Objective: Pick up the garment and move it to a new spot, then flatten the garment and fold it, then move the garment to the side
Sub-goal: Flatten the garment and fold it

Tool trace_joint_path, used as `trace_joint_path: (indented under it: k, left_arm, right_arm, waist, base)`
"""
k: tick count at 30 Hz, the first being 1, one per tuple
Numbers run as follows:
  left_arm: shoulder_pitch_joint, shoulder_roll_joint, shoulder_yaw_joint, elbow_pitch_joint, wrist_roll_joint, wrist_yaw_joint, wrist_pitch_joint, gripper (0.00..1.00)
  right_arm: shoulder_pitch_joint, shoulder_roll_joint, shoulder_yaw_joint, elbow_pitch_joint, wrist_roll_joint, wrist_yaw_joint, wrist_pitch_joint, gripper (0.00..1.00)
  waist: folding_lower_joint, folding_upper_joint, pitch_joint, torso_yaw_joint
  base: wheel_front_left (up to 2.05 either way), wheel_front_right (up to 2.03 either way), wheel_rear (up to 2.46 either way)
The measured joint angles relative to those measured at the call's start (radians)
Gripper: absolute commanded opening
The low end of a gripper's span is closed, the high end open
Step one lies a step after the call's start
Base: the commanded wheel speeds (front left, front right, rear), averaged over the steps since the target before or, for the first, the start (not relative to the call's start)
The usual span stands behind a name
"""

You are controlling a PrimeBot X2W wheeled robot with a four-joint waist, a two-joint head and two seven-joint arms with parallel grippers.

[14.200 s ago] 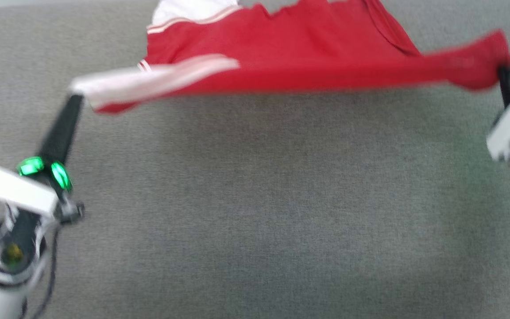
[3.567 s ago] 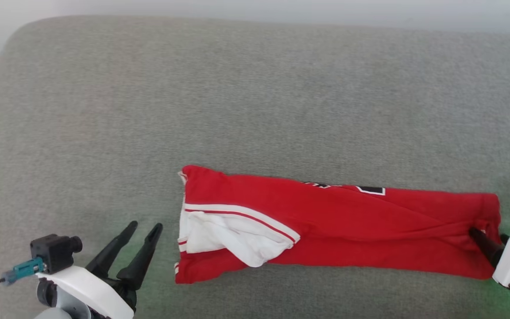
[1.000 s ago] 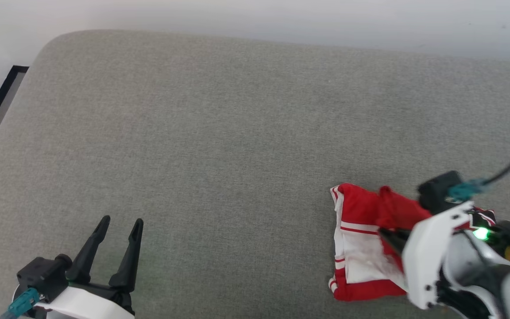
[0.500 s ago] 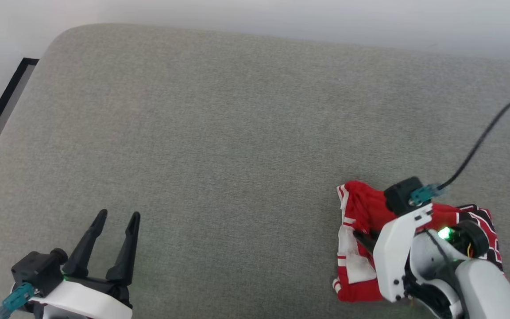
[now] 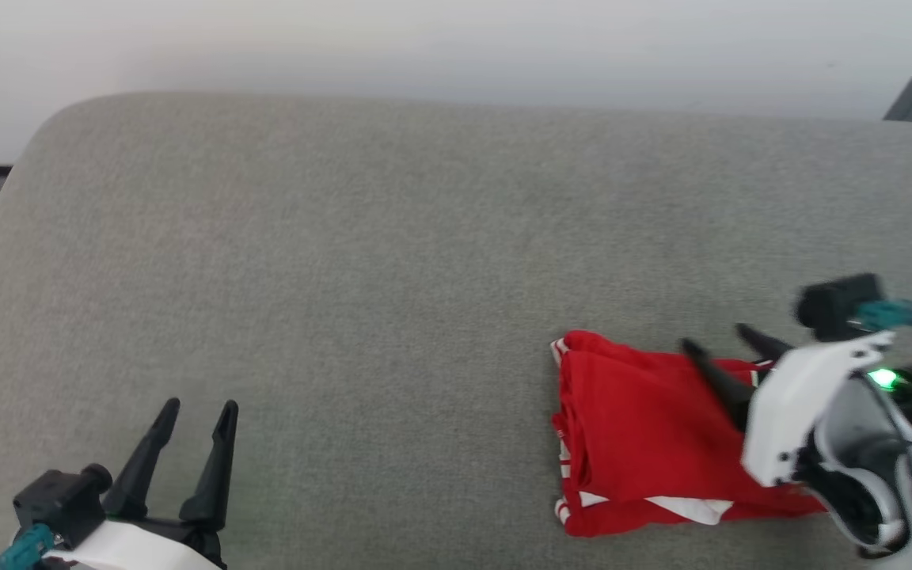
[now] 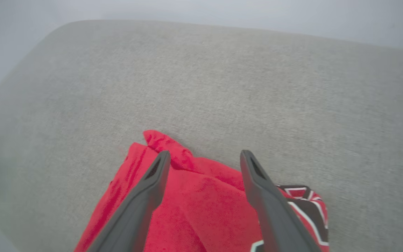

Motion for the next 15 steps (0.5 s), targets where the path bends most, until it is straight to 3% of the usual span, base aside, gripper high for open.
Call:
trace_joint_path:
  k: [6, 15]
  left_arm:
    - [0.012, -0.026, 0.011, 0.017, -0.007, 0.0, 0.0, 1.0]
    - [0.051, -0.053, 0.032, 0.034, 0.002, 0.0, 0.0, 1.0]
  right_arm:
    - [0.009, -0.014, -0.121, 0.175, -0.057, 0.0, -0.234, 1.0]
    - [0.026, 0.007, -0.145, 0.337, -0.095, 0.0, -0.613, 1.0]
  waist:
    - [0.0, 0.0, -0.039, -0.032]
    - [0.0, 0.0, -0.093, -0.063]
  base:
    - [0.0, 0.0, 0.0]
    - [0.0, 0.0, 0.0]
